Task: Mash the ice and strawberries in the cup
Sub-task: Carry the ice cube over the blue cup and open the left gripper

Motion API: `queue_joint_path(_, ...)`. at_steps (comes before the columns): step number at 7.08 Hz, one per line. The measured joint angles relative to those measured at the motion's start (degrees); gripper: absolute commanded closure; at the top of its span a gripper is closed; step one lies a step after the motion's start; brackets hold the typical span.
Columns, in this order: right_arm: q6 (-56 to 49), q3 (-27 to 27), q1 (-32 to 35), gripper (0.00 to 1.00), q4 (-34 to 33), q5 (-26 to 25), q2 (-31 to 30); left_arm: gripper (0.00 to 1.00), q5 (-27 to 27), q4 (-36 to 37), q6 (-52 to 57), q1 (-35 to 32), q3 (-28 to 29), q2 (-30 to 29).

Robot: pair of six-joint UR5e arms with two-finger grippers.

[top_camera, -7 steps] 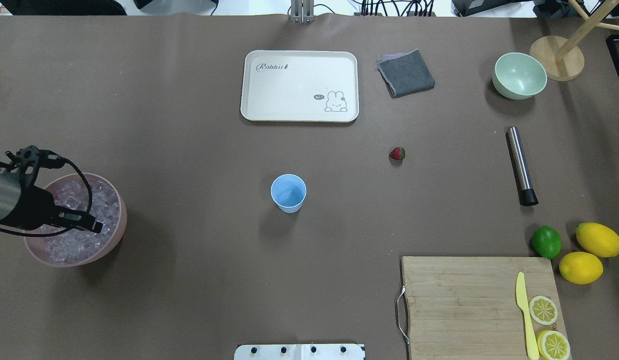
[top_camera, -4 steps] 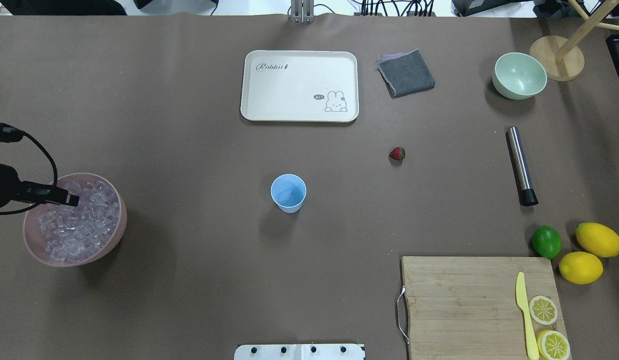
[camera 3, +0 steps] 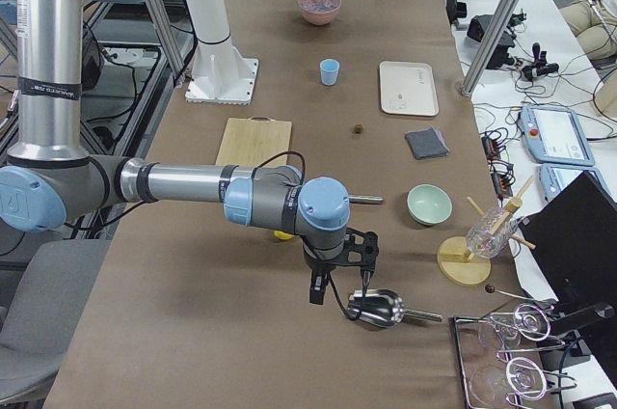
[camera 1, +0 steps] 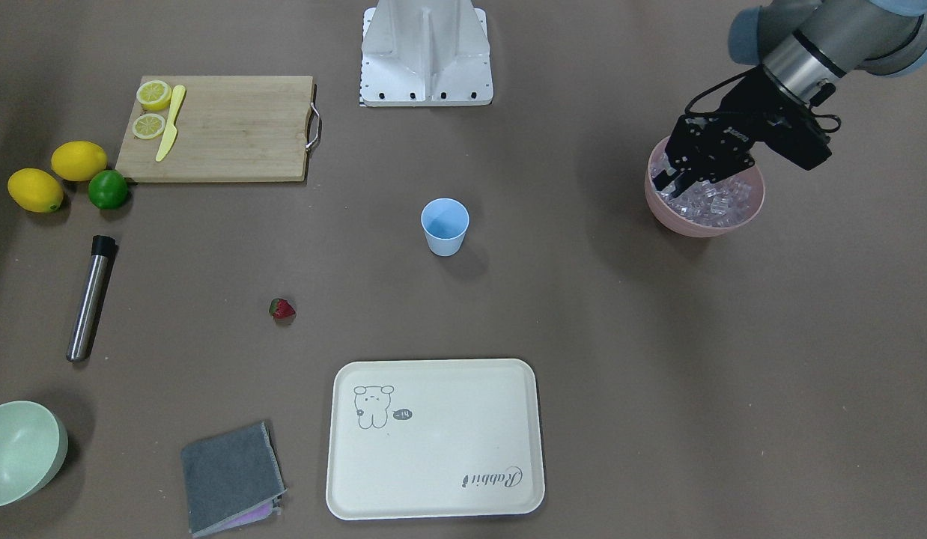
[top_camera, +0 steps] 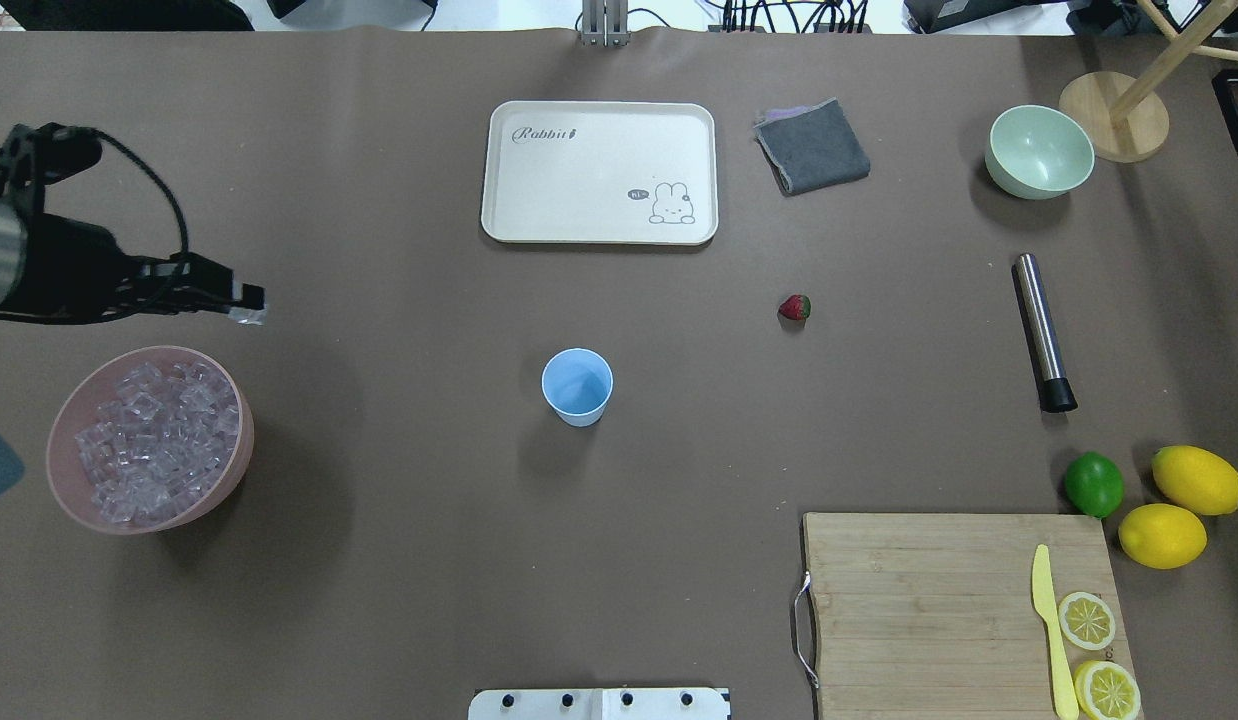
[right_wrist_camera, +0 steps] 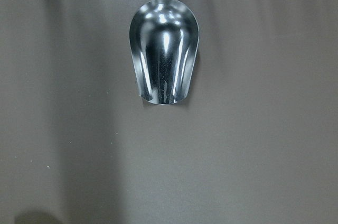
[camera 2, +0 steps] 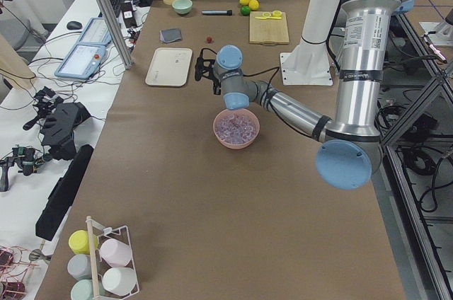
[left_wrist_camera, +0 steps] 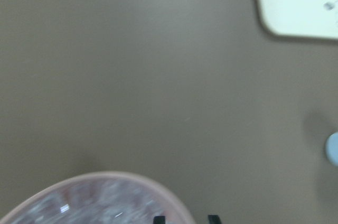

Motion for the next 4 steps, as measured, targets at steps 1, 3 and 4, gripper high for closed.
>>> queue_joint_path(1,0.0,0.0,0.0,0.0,0.0,0.0,0.0,1.0,2.4,0.6,-2.7,2.8,0.8,-4.8)
queue_joint_path(3,0.0,-0.1,0.0,0.0,0.0,0.1,-0.2,1.0,13.3,6.8,-4.0,11.9,2.9,-15.0)
queue_joint_path(4,0.0,-0.2,0.0,0.0,0.0,0.1,-0.2,1.0,19.5,9.7,-4.0,16.4,4.4,-19.3)
